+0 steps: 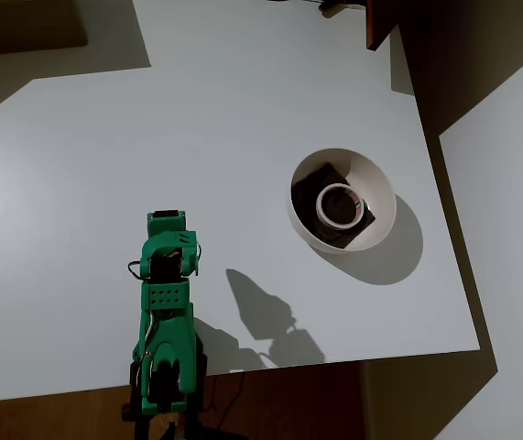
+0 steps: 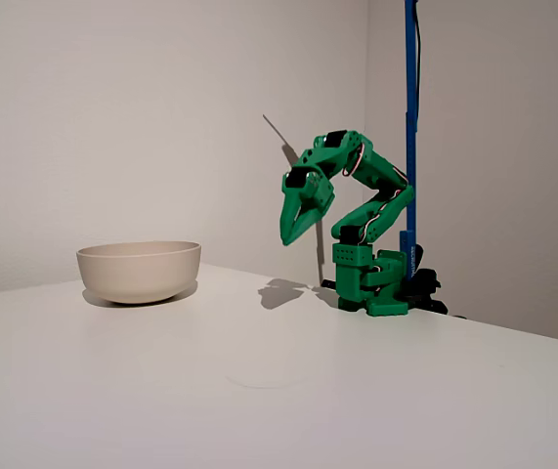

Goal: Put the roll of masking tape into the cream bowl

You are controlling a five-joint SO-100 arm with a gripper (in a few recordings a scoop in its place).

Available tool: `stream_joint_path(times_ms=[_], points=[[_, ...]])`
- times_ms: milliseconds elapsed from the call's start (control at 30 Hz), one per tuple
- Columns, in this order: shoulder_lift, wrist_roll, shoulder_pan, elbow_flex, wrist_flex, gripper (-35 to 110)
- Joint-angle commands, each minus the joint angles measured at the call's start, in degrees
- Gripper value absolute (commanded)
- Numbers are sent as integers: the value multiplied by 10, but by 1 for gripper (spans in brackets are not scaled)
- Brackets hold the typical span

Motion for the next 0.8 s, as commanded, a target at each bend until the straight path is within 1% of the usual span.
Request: stream_joint_path(times_ms=[0,333,467,767], points=[[71,-1,-16,57,-19,-8],[259,16,-65,175,27,-8],[333,14,-65,225,55,-8],[334,15,-58,292,73,-8]])
